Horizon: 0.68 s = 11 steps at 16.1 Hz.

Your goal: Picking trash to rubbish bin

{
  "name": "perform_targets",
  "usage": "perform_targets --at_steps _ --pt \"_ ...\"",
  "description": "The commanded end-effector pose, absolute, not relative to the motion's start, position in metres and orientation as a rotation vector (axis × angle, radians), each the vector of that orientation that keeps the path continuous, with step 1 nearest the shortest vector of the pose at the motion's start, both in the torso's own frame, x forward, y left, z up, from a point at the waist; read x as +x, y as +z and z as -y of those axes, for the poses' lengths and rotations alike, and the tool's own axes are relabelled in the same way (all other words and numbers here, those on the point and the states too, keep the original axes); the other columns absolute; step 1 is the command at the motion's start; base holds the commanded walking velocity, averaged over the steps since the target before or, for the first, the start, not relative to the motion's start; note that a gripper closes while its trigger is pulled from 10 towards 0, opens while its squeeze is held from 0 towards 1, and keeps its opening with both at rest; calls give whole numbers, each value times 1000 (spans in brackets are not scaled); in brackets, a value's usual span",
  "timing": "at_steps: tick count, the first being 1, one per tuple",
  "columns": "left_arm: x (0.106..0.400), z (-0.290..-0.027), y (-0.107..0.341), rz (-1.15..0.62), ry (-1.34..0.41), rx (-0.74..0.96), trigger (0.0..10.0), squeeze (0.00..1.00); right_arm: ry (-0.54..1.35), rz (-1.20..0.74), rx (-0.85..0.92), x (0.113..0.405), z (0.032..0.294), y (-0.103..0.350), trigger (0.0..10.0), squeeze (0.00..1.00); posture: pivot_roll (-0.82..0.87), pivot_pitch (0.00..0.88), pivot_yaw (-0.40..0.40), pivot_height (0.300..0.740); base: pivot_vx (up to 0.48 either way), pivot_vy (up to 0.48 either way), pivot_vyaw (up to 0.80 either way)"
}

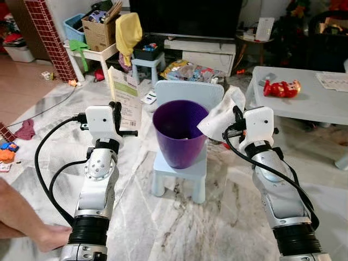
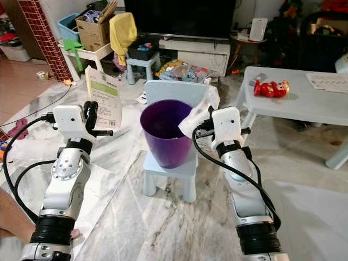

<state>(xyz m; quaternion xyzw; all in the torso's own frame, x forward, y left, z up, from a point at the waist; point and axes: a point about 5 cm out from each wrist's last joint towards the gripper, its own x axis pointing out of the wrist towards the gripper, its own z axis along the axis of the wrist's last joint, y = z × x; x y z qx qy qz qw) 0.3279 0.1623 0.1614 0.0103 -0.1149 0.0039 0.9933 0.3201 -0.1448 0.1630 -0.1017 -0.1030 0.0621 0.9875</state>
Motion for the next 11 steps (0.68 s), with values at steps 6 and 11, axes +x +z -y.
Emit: perform_targets --at_steps 6,11 --pt "328 -163 164 241 -2 19 0 0 122 217 -202 321 145 166 0 0 -32 0 -2 740 356 0 0" --pt "327 -163 163 236 -5 20 0 0 123 217 -202 320 145 165 0 0 -33 0 1 740 360 0 0"
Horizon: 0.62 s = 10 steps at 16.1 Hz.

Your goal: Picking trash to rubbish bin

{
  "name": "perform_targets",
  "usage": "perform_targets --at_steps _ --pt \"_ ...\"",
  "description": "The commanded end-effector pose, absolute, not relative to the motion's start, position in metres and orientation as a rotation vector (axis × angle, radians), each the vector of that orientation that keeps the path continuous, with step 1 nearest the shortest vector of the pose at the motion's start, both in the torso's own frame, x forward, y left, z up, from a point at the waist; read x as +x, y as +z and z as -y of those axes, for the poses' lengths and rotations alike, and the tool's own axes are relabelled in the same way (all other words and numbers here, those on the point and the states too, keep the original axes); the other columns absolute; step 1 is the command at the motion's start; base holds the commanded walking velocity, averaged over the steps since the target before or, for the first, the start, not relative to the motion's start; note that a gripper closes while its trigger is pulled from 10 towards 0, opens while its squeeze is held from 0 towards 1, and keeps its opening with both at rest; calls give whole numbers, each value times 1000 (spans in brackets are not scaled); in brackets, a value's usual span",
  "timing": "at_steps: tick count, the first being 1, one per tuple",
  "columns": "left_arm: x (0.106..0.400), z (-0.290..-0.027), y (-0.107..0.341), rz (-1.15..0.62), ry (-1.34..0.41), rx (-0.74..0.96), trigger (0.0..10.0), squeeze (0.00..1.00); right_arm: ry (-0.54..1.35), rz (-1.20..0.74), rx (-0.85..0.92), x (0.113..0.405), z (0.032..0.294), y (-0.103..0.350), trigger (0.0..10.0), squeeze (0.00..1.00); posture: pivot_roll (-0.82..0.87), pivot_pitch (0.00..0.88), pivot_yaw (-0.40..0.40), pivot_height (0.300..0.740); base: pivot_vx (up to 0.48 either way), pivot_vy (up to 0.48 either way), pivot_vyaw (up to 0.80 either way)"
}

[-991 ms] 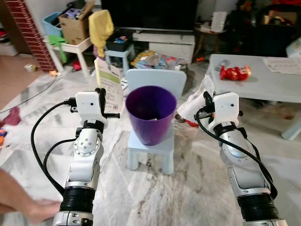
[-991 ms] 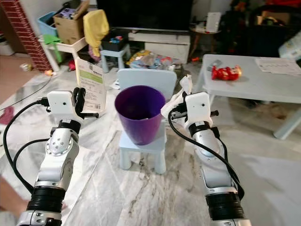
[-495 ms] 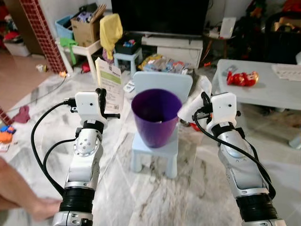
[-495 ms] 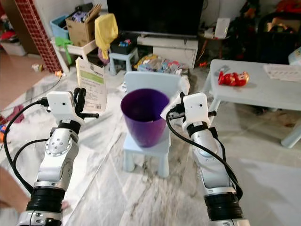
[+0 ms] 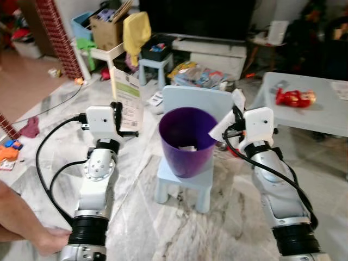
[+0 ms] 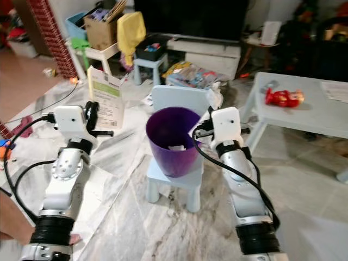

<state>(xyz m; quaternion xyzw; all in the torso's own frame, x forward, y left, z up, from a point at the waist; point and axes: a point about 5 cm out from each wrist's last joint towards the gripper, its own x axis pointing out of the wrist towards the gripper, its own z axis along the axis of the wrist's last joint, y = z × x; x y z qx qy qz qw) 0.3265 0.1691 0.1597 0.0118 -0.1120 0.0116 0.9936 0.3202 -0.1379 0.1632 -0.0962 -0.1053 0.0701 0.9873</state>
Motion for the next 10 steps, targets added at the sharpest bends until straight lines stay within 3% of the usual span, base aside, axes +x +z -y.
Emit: perform_targets --at_steps 1,10 --pt "327 -163 163 236 -5 21 0 0 123 217 -202 320 145 165 0 0 -33 0 1 740 356 0 0" --pt "327 -161 161 228 -7 21 0 0 124 215 -203 320 146 164 0 0 -34 0 -1 740 287 0 0"
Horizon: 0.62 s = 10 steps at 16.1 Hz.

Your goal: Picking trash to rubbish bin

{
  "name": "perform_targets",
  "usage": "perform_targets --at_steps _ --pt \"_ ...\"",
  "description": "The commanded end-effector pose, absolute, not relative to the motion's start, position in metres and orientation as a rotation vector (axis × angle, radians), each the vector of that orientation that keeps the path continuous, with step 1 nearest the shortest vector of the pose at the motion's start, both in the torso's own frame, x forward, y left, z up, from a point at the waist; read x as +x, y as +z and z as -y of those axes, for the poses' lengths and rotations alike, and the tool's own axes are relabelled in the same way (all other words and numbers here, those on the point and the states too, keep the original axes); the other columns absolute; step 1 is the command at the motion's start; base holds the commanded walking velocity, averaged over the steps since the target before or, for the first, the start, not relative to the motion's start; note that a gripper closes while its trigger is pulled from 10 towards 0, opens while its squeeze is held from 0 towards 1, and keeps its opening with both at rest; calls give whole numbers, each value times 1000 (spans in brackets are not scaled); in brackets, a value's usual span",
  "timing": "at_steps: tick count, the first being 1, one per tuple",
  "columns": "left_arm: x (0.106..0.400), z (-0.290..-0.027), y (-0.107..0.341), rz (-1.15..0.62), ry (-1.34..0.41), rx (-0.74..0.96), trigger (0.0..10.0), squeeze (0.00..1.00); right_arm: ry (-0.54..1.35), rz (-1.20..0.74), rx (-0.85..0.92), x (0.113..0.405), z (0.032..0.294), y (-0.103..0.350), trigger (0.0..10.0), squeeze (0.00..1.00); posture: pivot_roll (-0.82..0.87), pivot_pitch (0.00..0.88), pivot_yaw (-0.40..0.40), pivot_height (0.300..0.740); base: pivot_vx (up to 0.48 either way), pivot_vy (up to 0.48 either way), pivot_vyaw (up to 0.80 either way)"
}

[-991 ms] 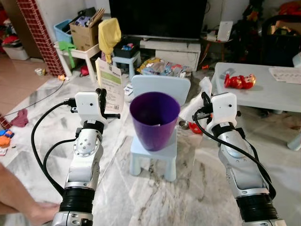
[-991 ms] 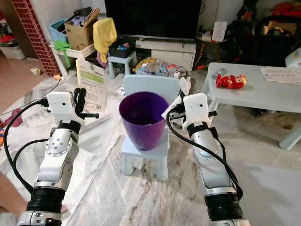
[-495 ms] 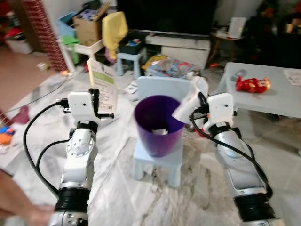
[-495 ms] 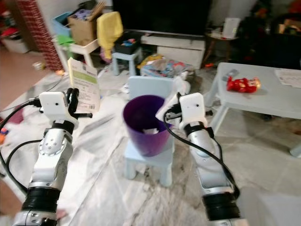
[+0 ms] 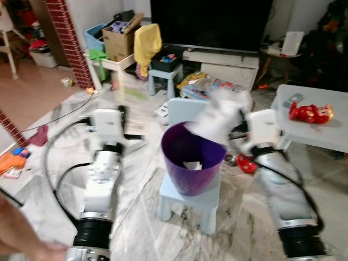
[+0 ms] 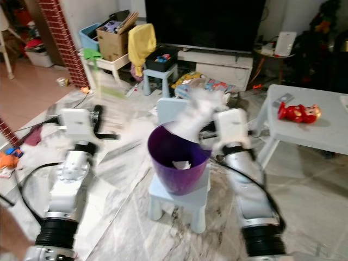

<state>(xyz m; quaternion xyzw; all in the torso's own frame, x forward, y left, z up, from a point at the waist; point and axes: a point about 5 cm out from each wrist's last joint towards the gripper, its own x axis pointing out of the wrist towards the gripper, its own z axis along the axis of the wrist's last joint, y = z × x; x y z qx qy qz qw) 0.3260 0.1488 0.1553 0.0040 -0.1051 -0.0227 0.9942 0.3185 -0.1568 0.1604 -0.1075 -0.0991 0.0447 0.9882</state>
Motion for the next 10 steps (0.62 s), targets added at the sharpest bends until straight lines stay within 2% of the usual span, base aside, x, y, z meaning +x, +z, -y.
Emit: perform_targets --at_steps 1,10 --pt "327 -161 161 227 -6 21 0 0 123 214 -203 320 146 164 0 0 -35 0 -3 740 240 0 0" --pt "327 -161 160 224 -5 20 0 0 125 214 -206 319 146 164 0 0 -36 0 -5 740 27 0 0"
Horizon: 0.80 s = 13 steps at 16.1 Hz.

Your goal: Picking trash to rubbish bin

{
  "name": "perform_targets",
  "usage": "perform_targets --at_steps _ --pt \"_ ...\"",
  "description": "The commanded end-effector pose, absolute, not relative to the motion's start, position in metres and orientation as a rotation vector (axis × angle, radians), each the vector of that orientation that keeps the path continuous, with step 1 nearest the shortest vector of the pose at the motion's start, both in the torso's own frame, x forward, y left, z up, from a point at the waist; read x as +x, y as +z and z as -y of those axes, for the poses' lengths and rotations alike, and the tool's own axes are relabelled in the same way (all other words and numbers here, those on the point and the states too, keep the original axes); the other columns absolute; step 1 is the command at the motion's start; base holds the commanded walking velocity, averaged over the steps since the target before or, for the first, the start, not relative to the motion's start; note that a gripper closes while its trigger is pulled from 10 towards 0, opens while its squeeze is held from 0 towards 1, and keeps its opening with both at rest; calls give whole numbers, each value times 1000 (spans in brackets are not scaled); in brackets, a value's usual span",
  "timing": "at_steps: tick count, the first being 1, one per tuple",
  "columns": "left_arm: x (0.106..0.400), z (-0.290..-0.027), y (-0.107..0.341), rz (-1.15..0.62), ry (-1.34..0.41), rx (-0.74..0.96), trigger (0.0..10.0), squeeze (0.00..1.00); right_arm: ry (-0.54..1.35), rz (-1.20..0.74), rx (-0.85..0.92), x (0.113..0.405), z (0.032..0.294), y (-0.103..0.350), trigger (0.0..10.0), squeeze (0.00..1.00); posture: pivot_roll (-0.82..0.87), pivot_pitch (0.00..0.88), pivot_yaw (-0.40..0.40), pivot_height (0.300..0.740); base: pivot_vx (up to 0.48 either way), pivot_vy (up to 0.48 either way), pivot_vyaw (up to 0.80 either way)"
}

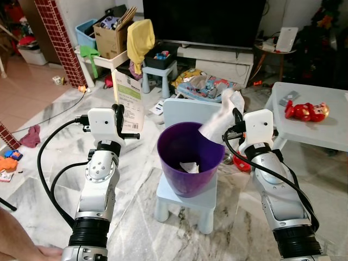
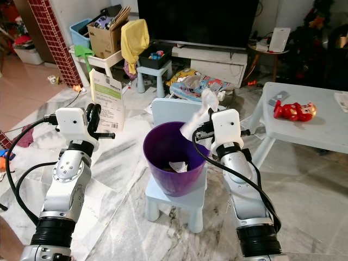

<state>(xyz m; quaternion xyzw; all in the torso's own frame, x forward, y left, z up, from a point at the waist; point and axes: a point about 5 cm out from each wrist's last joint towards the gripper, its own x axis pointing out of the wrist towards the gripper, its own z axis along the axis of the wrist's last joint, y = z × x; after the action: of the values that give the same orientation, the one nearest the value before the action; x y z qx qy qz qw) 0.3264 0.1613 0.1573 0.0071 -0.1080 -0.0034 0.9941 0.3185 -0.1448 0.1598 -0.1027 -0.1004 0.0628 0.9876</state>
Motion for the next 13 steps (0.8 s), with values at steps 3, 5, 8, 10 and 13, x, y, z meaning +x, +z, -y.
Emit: perform_targets --at_steps 3,5,8,10,13 --pt "327 -161 160 224 -5 20 0 0 125 214 -206 319 146 164 0 0 -36 0 -5 740 0 0 0" --pt "327 -161 160 224 -5 20 0 0 125 214 -206 319 146 164 0 0 -36 0 -5 740 0 0 0" --pt "327 -161 160 224 -5 20 0 0 125 214 -206 319 146 164 0 0 -36 0 -5 740 0 0 0" --pt "327 -161 160 224 -5 20 0 0 125 214 -206 319 146 164 0 0 -36 0 -5 740 0 0 0" --pt "327 -161 160 229 4 6 0 0 127 212 -209 319 146 163 0 0 -36 0 -6 740 0 0 0"
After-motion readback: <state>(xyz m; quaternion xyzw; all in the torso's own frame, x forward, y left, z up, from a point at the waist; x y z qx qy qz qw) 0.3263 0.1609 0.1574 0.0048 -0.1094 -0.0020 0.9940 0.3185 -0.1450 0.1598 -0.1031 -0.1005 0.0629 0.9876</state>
